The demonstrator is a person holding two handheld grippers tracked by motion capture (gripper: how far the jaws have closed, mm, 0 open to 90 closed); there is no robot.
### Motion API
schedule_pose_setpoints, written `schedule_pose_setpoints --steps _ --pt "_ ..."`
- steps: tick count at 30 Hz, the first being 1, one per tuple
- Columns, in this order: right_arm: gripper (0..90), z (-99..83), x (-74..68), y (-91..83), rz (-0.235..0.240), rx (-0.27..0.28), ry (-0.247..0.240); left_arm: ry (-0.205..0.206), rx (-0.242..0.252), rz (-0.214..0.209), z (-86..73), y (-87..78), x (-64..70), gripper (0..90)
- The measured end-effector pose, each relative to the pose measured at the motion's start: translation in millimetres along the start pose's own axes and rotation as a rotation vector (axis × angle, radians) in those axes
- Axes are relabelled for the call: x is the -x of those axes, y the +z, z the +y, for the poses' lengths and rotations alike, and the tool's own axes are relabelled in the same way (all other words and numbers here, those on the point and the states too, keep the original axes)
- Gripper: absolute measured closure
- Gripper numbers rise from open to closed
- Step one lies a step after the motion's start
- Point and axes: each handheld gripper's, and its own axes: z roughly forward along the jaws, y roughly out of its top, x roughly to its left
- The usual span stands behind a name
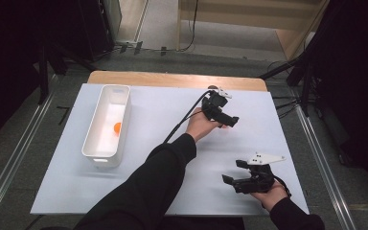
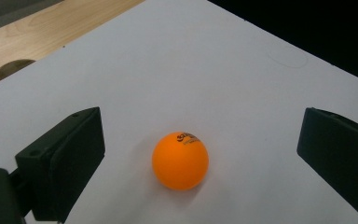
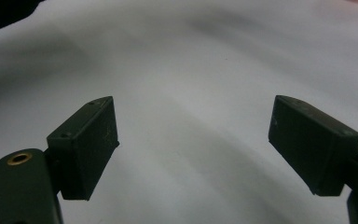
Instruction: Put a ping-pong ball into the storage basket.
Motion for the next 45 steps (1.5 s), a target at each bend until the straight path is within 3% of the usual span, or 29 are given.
schedule_pose_setpoints --steps 7,20,28,29,34,39,42,45 --pt "14.3 0.0 -0.6 0.0 -0.001 0.000 0.001 -0.027 0.000 -0.011 -3.8 4.9 -4.6 1.4" --pt "14.3 0.4 0.2 -0.9 -0.002 0.006 0.004 -0.013 -0.024 0.005 -11.8 15.2 -5.9 1.4" --pt "14.3 0.1 0.1 -1.1 -0.002 0.004 -0.005 -0.044 -0.021 -0.007 -18.5 24.6 -8.1 1.4" --pt "14.3 0.2 -0.6 -1.1 0.003 0.001 -0.001 -0.032 -0.030 -0.008 -19.5 25.6 -8.4 1.4" --pt "14.3 0.2 -0.9 -0.4 0.004 0.001 -0.001 -0.002 -0.057 0.025 -24.9 34.0 -4.3 1.4" --pt "14.3 0.4 -1.8 0.0 0.004 -0.002 -0.009 0.002 -0.069 0.036 -27.7 38.3 -4.2 1.4" --pt "14.3 0.8 -3.4 1.5 0.011 -0.008 -0.017 -0.001 -0.072 0.055 -29.5 41.3 -3.0 1.4" --pt "14.3 1.1 -4.0 2.0 0.011 -0.007 -0.021 0.026 -0.096 0.094 -31.8 44.2 -2.6 5.9"
